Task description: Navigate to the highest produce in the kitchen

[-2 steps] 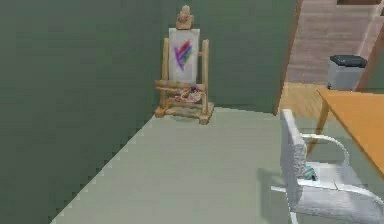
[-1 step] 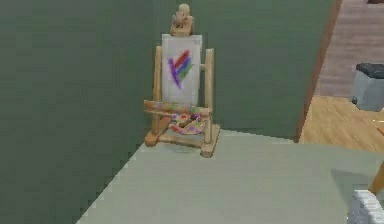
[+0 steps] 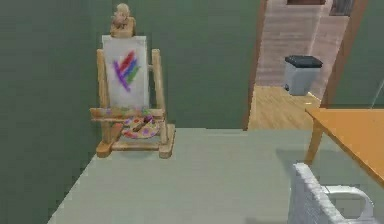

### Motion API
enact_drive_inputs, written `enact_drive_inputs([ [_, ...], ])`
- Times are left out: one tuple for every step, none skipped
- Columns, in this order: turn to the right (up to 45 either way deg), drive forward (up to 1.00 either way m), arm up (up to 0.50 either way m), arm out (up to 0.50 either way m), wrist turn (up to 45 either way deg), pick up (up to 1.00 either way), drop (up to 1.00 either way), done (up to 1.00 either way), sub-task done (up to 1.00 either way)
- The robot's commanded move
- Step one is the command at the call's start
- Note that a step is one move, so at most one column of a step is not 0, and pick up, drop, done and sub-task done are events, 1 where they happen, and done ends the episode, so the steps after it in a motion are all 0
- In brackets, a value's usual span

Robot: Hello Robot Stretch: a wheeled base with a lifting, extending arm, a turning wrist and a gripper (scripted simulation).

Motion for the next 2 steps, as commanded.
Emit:
enact_drive_inputs([
  [0.0,0.90,0.00,0.00,0.0,0.00,0.00,0.00,0.00],
  [39.0,0.00,0.00,0.00,0.0,0.00,0.00,0.00,0.00],
])
